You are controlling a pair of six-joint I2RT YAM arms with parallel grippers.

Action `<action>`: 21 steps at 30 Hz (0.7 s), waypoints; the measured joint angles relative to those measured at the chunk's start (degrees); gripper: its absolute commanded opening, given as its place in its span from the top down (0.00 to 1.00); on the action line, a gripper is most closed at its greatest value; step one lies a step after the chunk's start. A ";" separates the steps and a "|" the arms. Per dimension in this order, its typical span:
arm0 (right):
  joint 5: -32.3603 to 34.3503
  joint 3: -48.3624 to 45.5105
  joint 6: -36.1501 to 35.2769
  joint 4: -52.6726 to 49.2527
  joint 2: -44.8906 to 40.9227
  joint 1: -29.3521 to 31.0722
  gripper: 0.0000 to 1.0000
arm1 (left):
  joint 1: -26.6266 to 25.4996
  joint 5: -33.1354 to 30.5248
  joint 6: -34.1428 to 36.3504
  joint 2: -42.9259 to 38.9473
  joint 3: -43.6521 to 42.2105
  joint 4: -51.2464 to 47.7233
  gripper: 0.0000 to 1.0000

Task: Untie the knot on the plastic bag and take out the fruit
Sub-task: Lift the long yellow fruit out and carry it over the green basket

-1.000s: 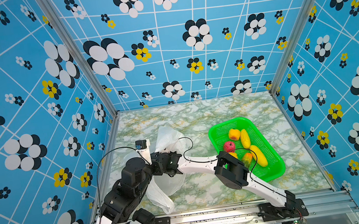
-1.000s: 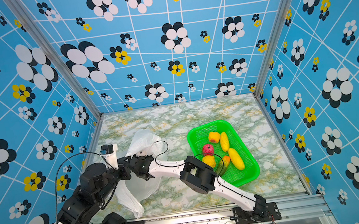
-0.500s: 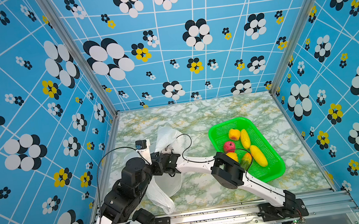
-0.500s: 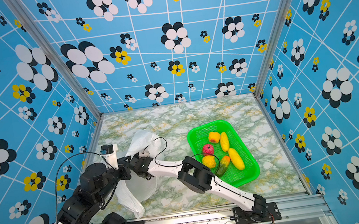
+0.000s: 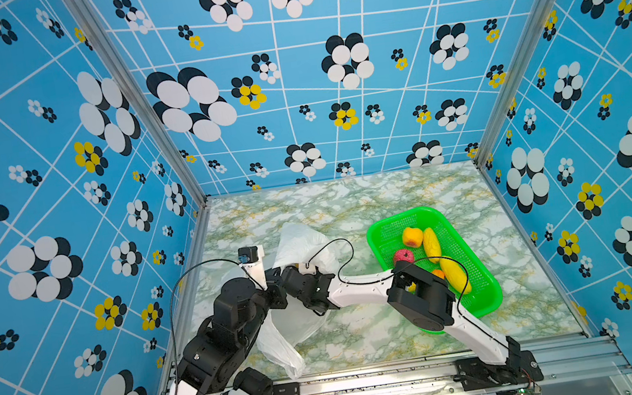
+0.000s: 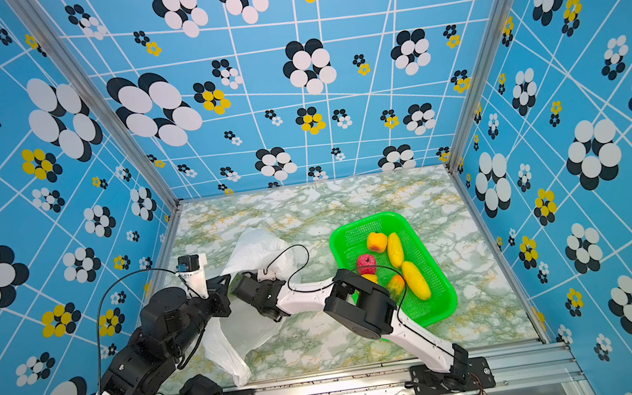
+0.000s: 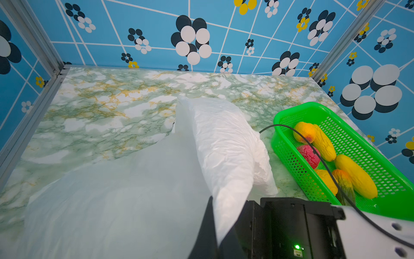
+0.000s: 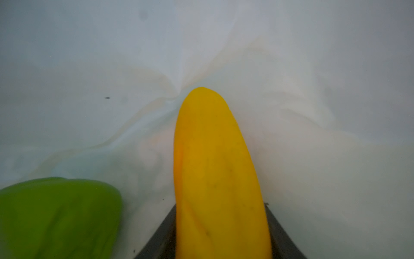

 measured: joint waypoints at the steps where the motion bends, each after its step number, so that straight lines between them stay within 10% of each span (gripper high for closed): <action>1: -0.33 -0.98 -0.28 0.76 -1.01 0.15 0.54 | 0.00 0.00 0.00 0.00 0.00 0.00 1.00; 21: -10.97 -38.95 -18.18 23.80 -30.91 11.98 0.61 | 0.00 -0.24 0.00 -0.02 0.00 -0.02 1.00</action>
